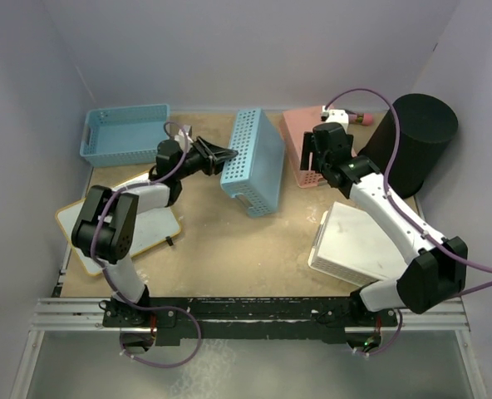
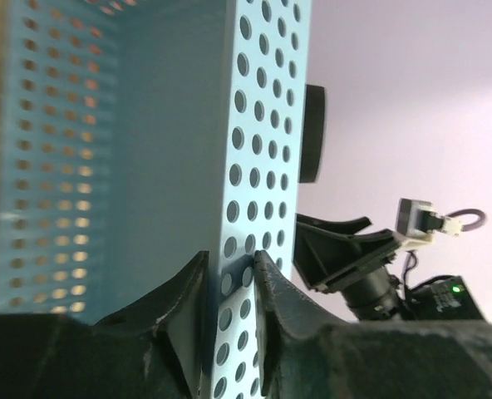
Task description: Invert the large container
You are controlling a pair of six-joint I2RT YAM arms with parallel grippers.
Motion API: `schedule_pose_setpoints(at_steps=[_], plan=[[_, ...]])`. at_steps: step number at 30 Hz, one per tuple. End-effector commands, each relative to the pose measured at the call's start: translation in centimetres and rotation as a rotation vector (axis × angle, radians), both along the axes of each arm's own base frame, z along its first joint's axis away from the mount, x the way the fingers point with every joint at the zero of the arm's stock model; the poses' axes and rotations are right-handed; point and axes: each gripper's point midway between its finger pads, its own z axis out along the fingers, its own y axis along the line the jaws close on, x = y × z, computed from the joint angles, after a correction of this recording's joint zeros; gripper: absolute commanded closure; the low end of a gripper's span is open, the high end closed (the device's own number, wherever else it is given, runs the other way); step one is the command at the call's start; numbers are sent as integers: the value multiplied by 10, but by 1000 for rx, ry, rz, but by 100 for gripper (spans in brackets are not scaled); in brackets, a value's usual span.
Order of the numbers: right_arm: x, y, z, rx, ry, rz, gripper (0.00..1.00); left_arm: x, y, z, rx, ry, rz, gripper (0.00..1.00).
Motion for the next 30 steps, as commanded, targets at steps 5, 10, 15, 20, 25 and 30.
schedule_pose_setpoints(at_steps=[5, 10, 15, 20, 25, 30], plan=[[14, 14, 13, 52, -36, 37, 22, -12, 44, -69, 503, 53, -45, 56], [14, 23, 11, 77, -24, 75, 21, -19, 69, -82, 749, 63, -73, 46], [10, 53, -2, 125, 14, 251, 21, -14, 98, -75, 946, 43, -50, 40], [-19, 91, -35, 147, 121, 413, 21, 6, 123, -42, 1106, -20, 28, 38], [-74, 139, -71, 133, 228, 594, 21, 36, 148, 4, 1213, -91, 178, 35], [-114, 156, -122, 137, 338, 649, 21, 68, 172, 31, 1265, -95, 336, 35]])
